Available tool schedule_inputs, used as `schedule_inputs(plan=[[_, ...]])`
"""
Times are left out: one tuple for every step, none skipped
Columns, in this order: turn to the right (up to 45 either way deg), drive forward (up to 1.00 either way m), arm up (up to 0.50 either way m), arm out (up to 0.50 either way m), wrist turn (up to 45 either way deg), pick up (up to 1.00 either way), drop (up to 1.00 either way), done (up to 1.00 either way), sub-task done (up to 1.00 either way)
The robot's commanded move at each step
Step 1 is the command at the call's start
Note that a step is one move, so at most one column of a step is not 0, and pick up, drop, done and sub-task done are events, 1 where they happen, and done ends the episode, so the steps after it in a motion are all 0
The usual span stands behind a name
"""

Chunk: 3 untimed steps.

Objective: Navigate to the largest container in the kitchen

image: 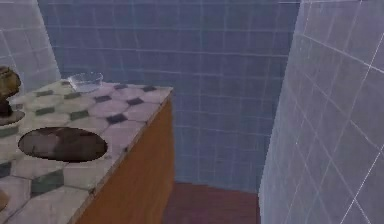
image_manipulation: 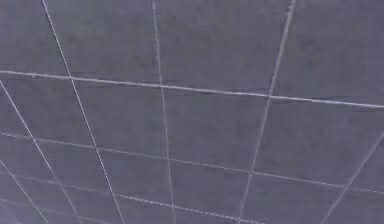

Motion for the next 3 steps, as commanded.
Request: schedule_inputs(plan=[[0.0, 0.6, 0.0, 0.0, 0.0, 0.0, 0.0, 0.0, 0.0], [-45.0, 0.0, 0.0, 0.0, 0.0, 0.0, 0.0, 0.0, 0.0], [-45.0, 0.0, 0.0, 0.0, 0.0, 0.0, 0.0, 0.0, 0.0]])
